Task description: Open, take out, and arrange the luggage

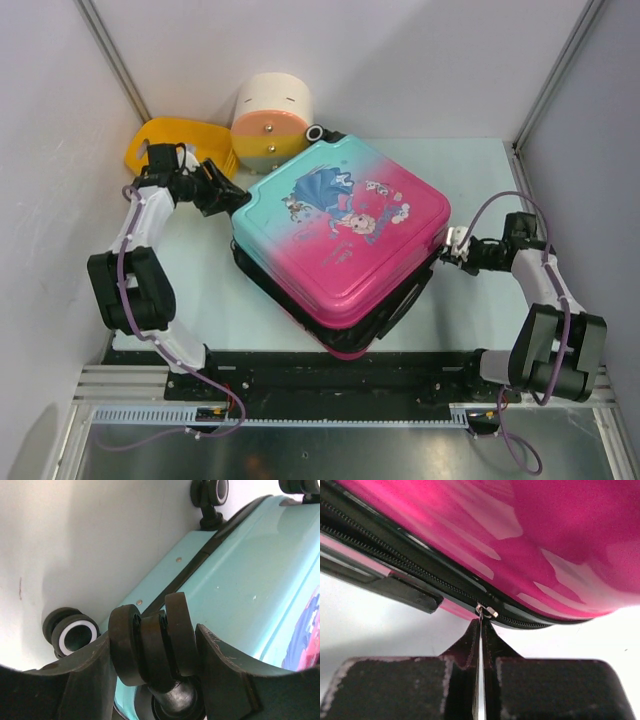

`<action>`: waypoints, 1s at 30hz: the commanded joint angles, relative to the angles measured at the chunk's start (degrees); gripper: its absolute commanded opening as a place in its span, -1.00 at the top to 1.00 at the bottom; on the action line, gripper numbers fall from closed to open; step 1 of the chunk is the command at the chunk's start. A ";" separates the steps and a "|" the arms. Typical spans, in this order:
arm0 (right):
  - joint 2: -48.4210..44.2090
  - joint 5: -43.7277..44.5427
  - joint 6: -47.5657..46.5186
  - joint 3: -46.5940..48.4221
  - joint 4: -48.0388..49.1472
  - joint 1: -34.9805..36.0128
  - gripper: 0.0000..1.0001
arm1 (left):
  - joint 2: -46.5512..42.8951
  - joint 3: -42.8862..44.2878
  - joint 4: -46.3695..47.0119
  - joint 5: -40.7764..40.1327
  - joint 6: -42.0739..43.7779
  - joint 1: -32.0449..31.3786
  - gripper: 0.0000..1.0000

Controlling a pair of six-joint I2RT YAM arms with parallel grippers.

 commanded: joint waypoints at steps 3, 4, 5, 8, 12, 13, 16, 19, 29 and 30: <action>-7.71 -8.09 -7.30 -3.08 -15.36 8.87 1.00 | 1.78 -1.09 -0.07 0.35 11.84 -5.13 1.00; -9.11 -8.27 -6.94 -4.05 -16.76 9.58 1.00 | 1.34 -1.44 0.02 0.52 13.07 -5.04 1.00; -11.74 -8.27 -5.72 -4.49 -17.12 10.54 1.00 | 1.07 -1.61 -0.24 0.52 13.52 -4.96 0.99; -16.14 -8.19 1.92 -6.50 -17.12 15.63 1.00 | 0.19 -2.14 -0.59 1.13 14.92 -3.91 1.00; -27.98 -5.12 19.64 -11.69 -9.24 24.77 1.00 | 0.01 -2.05 -1.21 1.40 17.55 -3.29 1.00; -30.37 -4.15 27.52 -12.83 -4.34 28.27 1.00 | 0.10 -1.97 -1.47 1.14 18.00 -3.29 1.00; -36.79 1.21 35.58 -15.30 -0.61 33.82 1.00 | 0.54 -1.88 -2.44 2.88 21.16 -2.59 1.00; -38.91 6.83 39.38 -15.22 -1.83 32.45 1.00 | 1.85 -1.27 -2.88 2.20 21.69 -0.30 1.00; -25.86 3.51 12.41 -7.50 -15.54 0.56 1.00 | 5.02 4.09 -4.46 -2.64 25.47 2.87 1.00; -24.09 3.24 10.66 -6.35 -16.07 -4.25 1.00 | 5.28 4.53 -4.64 -2.73 25.82 3.04 1.00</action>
